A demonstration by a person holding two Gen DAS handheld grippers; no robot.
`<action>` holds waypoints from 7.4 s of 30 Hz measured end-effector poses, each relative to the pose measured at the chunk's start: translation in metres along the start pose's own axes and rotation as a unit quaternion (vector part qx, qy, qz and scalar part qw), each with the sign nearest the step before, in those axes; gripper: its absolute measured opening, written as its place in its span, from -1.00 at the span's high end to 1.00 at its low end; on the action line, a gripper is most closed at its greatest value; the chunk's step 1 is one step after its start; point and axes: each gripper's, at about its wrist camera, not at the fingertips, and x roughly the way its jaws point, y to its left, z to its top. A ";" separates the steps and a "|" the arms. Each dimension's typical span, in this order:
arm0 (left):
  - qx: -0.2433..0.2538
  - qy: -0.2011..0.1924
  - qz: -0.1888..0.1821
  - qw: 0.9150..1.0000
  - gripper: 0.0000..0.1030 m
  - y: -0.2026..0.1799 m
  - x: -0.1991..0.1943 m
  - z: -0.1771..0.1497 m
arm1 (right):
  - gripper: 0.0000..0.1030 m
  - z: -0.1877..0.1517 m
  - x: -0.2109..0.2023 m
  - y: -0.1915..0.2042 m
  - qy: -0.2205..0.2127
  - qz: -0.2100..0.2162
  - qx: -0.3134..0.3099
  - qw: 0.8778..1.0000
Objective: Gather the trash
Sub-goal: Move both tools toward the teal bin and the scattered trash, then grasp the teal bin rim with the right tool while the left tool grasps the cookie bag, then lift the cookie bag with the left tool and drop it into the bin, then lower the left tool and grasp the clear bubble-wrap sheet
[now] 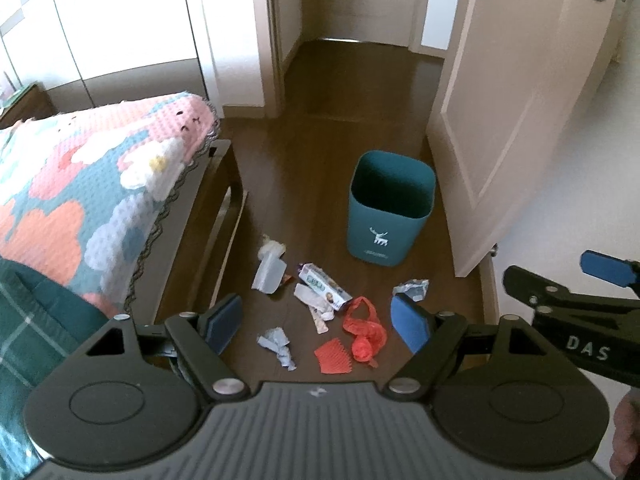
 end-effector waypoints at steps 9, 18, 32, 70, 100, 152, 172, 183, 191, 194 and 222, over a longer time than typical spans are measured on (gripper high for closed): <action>0.005 -0.005 -0.005 1.000 -0.58 -0.005 0.000 0.003 | -0.77 -0.003 -0.003 -0.001 -0.002 0.013 0.001 1.000; -0.005 0.000 -0.006 1.000 -0.58 -0.004 0.003 0.005 | -0.76 0.005 0.000 -0.006 -0.005 0.017 -0.004 1.000; -0.023 0.042 -0.024 0.999 -0.58 0.045 0.076 0.029 | -0.74 0.041 0.067 0.008 0.024 0.005 -0.020 1.000; -0.035 0.191 0.045 0.980 -0.58 0.036 0.486 0.062 | -0.44 0.079 0.480 -0.125 0.167 -0.064 -0.018 0.984; -0.133 0.344 0.045 0.928 -0.41 -0.007 0.798 -0.037 | -0.04 0.056 0.590 -0.154 0.254 -0.030 -0.048 0.966; -0.011 0.248 -0.110 0.963 0.50 -0.051 0.590 0.175 | 0.87 0.105 0.538 -0.072 0.303 -0.109 -0.013 0.947; 0.028 0.194 -0.154 0.968 -0.33 -0.036 0.511 0.167 | 0.85 0.102 0.515 -0.098 0.311 -0.102 0.015 0.945; -0.032 0.184 -0.012 0.982 -0.53 0.080 0.542 0.118 | 0.81 0.103 0.539 -0.120 0.321 -0.091 0.033 0.942; -0.036 0.204 0.031 0.978 -0.53 0.134 0.632 0.066 | 0.81 0.106 0.580 -0.137 0.313 -0.091 0.019 0.945; -0.028 0.217 0.019 0.976 -0.53 0.130 0.669 0.046 | 0.81 0.104 0.589 -0.140 0.304 -0.090 0.017 0.948; -0.064 0.258 0.003 0.964 0.80 0.161 0.810 -0.011 | 0.85 0.107 0.593 -0.136 0.322 -0.081 0.018 0.943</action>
